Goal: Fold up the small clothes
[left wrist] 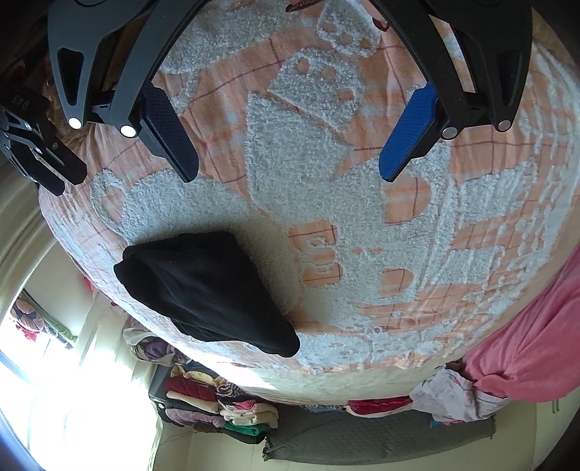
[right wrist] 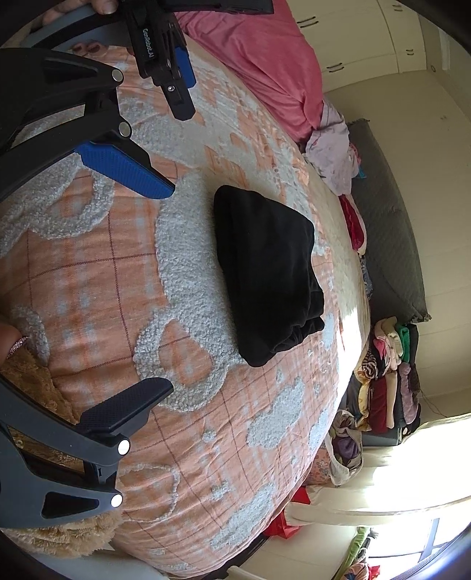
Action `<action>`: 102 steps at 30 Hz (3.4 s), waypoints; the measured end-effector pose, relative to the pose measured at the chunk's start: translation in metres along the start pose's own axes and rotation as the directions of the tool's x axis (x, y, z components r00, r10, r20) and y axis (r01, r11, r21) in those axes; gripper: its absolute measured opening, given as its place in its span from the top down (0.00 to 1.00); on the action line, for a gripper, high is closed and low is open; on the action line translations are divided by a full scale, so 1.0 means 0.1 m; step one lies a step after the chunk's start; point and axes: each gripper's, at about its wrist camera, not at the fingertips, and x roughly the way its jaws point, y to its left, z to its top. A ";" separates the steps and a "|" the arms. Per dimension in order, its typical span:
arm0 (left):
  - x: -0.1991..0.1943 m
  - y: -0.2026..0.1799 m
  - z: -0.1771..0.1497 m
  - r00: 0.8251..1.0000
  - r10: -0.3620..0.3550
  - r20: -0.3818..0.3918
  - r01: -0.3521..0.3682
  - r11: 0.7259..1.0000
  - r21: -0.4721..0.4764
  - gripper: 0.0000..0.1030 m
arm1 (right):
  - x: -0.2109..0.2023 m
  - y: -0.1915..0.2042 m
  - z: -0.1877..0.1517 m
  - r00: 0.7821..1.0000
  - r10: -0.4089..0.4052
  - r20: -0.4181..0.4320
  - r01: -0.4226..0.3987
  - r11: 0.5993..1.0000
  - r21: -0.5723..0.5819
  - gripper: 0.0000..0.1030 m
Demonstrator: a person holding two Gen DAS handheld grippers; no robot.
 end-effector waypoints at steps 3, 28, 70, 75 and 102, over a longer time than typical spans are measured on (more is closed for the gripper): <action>-0.01 0.02 0.00 1.000 0.009 -0.001 -0.009 1.000 -0.006 0.09 | 0.00 0.01 0.00 1.000 -0.002 0.001 0.002 1.000 -0.001 0.04; -0.02 0.02 0.01 0.999 0.032 -0.021 -0.032 0.999 0.001 0.09 | -0.01 -0.01 0.02 1.000 -0.012 0.007 0.012 1.000 0.001 0.04; -0.07 -0.03 -0.01 0.997 0.066 -0.032 -0.065 0.998 0.024 0.09 | -0.02 -0.05 0.03 1.000 -0.015 0.012 0.015 1.000 0.006 0.04; -0.08 -0.04 -0.01 0.997 0.062 -0.036 -0.061 0.998 0.035 0.09 | -0.05 -0.08 0.05 1.000 -0.020 0.018 0.020 1.000 0.014 0.04; 0.06 4.13 0.86 0.750 0.611 -0.253 -0.661 0.676 -0.326 0.09 | -0.80 -4.88 -0.72 0.528 -0.697 -0.485 0.801 0.221 0.556 0.05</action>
